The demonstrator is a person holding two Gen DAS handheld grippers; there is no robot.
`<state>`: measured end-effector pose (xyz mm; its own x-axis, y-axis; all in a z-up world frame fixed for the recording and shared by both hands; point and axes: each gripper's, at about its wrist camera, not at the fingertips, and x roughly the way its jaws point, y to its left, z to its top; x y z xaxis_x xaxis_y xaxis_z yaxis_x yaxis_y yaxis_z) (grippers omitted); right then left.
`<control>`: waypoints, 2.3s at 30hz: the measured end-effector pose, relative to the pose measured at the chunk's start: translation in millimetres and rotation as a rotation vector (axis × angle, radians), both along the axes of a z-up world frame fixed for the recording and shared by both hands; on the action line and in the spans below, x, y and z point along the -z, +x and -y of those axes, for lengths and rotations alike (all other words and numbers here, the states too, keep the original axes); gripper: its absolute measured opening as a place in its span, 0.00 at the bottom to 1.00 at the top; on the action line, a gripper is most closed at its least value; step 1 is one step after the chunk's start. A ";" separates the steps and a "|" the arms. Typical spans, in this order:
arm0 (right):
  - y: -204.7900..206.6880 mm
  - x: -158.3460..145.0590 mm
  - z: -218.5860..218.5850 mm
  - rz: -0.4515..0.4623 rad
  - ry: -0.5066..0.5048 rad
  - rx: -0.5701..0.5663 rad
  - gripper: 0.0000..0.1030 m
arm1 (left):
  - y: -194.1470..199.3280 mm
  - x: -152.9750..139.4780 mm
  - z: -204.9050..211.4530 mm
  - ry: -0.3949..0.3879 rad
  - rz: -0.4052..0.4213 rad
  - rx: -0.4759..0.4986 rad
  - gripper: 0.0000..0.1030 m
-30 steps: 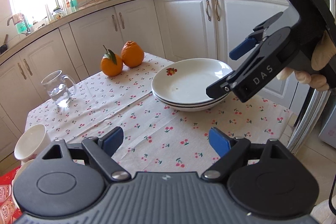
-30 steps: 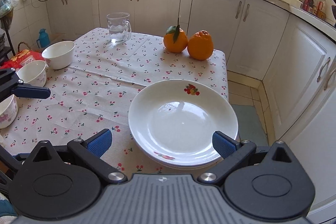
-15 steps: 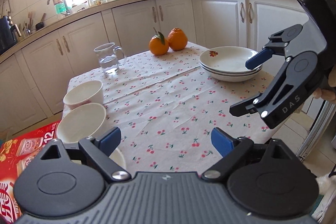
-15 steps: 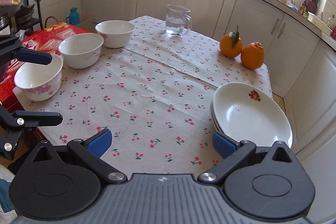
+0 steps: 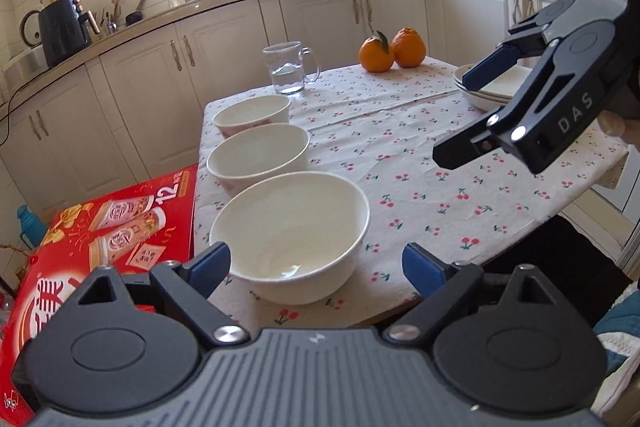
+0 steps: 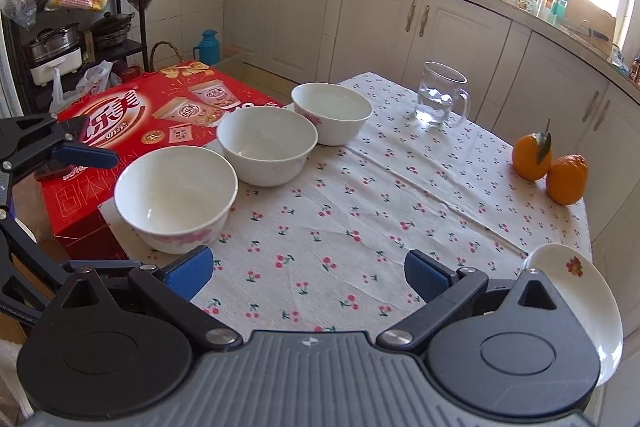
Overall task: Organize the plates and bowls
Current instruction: 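Move the right gripper to the rim of the large white bowl, then close the right gripper on the large white bowl's rim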
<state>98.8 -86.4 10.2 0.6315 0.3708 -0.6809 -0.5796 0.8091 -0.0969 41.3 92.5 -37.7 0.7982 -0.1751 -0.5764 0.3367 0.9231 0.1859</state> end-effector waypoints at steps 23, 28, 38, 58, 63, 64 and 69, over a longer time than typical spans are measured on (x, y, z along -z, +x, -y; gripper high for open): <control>34.6 23.4 -69.2 -0.157 0.091 -0.159 0.96 | 22.4 27.5 -24.1 -0.062 -0.059 0.009 0.90; 43.3 28.2 -80.7 -0.185 0.090 -0.191 0.86 | 23.1 27.5 -26.5 -0.069 -0.061 0.015 0.89; 61.6 38.7 -87.1 -0.248 0.104 -0.202 0.69 | 25.8 25.5 -30.3 -0.094 -0.068 0.028 0.82; 56.9 33.5 -69.2 -0.245 0.144 -0.191 0.66 | 34.6 16.0 -14.9 -0.079 -0.079 0.082 0.80; 57.1 29.8 -46.5 -0.228 0.151 -0.141 0.67 | 44.6 14.4 5.7 -0.078 -0.075 0.143 0.80; 57.4 29.4 -41.3 -0.226 0.151 -0.127 0.67 | 47.0 14.3 9.3 -0.080 -0.076 0.155 0.80; 58.6 28.6 -13.5 -0.215 0.147 -0.064 0.67 | 61.2 16.2 31.6 -0.093 -0.087 0.222 0.80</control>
